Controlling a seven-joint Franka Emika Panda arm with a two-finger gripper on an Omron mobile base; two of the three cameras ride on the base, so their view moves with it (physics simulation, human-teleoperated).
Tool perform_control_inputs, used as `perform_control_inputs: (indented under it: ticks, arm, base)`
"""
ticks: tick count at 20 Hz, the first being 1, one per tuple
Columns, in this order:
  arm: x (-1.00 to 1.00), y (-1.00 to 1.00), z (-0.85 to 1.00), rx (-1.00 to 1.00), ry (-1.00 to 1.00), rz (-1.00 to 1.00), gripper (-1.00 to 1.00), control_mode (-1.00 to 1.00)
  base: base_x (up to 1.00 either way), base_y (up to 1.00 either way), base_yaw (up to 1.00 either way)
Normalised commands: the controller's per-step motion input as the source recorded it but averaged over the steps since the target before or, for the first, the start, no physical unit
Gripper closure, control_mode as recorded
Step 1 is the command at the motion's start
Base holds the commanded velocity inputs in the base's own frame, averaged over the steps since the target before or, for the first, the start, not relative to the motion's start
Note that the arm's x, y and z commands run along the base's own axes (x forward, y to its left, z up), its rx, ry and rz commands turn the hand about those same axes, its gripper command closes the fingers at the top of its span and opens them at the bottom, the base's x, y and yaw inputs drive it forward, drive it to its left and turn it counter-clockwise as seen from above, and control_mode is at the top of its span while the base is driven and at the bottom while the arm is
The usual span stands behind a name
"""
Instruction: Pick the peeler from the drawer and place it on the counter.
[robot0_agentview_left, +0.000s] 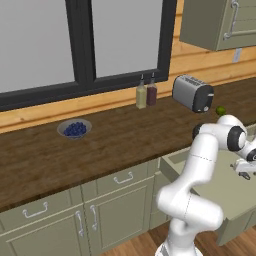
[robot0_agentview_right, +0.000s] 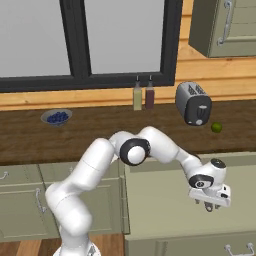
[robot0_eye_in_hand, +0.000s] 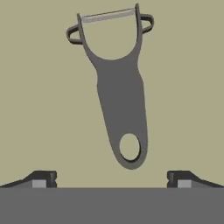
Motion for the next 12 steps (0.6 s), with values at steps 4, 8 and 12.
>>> perform_control_inputs:
  ticks: [4, 8, 12]
  arm:
    - [0.13, -0.18, -0.1, 0.0, 0.0, 0.0, -1.0, -1.0]
    - [0.01, 0.01, -0.27, 0.0, 0.0, 0.0, -1.0, -1.0]
    - [0.0, 0.29, -0.55, -0.05, 0.02, 0.0, 1.0, -1.0]
  base:
    - [0.0, 0.0, 0.0]
    - [0.0, 0.0, 0.0]
    - [0.0, 0.0, 0.0]
